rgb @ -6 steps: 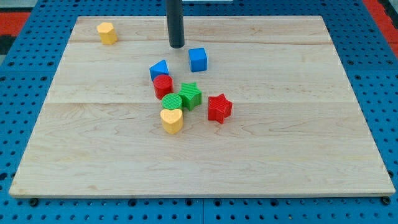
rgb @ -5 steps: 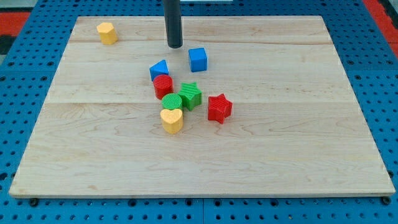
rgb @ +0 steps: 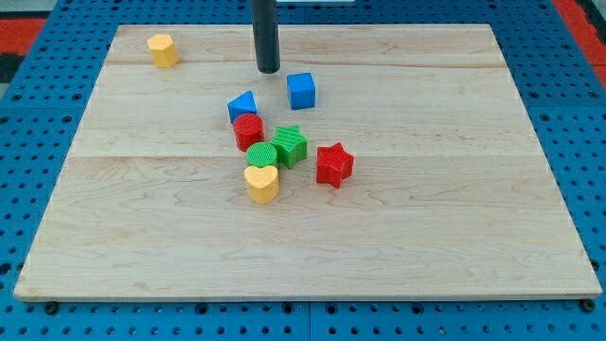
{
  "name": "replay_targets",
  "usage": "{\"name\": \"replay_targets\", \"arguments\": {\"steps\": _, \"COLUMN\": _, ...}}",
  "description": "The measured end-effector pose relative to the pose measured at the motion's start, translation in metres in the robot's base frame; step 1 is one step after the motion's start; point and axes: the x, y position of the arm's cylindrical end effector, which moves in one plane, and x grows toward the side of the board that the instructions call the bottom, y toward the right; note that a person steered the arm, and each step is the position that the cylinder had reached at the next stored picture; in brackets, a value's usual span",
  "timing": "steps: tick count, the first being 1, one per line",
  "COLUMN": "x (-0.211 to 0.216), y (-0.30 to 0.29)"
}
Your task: Move your arm to the bottom of the green star
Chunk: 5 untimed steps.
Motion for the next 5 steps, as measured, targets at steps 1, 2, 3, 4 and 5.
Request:
{"name": "replay_targets", "arguments": {"steps": 1, "x": 0.001, "y": 0.012}}
{"name": "replay_targets", "arguments": {"steps": 2, "x": 0.012, "y": 0.030}}
{"name": "replay_targets", "arguments": {"steps": 3, "x": 0.012, "y": 0.074}}
{"name": "replay_targets", "arguments": {"steps": 4, "x": 0.043, "y": 0.133}}
{"name": "replay_targets", "arguments": {"steps": 5, "x": 0.132, "y": 0.162}}
